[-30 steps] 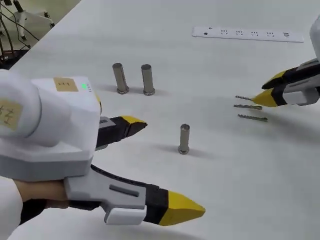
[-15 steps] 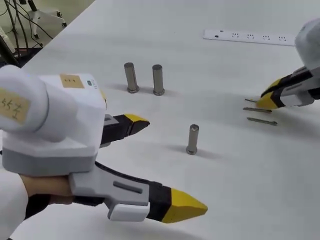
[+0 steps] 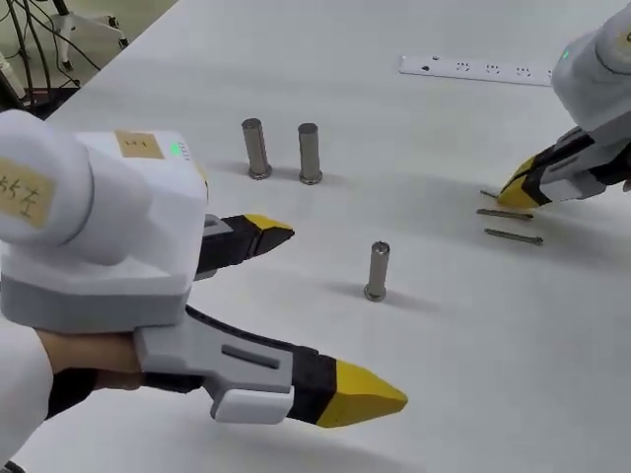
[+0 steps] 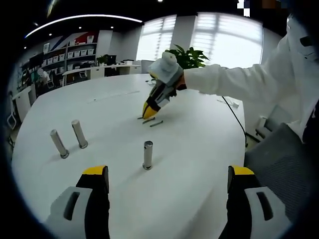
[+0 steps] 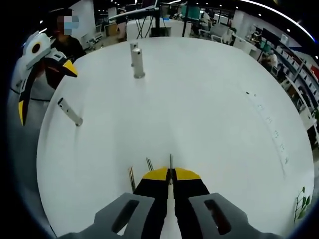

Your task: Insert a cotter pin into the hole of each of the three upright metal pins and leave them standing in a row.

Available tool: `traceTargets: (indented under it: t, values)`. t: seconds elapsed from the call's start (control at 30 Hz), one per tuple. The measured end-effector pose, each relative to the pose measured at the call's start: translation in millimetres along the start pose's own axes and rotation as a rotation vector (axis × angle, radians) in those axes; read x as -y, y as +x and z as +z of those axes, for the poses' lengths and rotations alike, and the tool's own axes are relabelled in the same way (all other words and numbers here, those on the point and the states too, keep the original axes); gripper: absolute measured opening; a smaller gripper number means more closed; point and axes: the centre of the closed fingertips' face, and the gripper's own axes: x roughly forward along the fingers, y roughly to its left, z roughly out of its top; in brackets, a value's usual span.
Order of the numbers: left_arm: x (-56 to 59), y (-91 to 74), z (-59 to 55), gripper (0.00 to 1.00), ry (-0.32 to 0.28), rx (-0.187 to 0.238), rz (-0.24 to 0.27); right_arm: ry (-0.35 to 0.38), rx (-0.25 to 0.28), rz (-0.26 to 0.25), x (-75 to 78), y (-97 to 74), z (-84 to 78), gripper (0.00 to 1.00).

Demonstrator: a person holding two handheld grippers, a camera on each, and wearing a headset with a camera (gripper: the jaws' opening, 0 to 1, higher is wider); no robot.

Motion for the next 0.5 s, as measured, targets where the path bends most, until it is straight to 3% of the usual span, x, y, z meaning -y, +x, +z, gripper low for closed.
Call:
traceTargets:
  t: [0.33, 0.37, 0.43, 0.5]
  values:
    - [-4.5, -2.3, 0.3, 0.99, 0.002, 0.009, 0.012, -0.053, -0.046, -0.013, 1.3, -0.8, -1.0, 0.00]
    - [-5.4, -2.9, 0.1, 0.99, 0.003, 0.009, 0.014, -0.071, -0.052, -0.018, 2.2, -0.8, -0.8, 0.00]
    - [-7.8, -4.0, -0.8, 0.99, 0.012, 0.003, 0.023, -0.206, -0.051, -0.033, 1.9, -1.1, 1.7, 0.00]
    - [-9.2, -4.8, -1.2, 0.99, 0.024, 0.003, 0.029, -0.167, -0.057, -0.051, 0.8, -0.7, 0.1, 0.00]
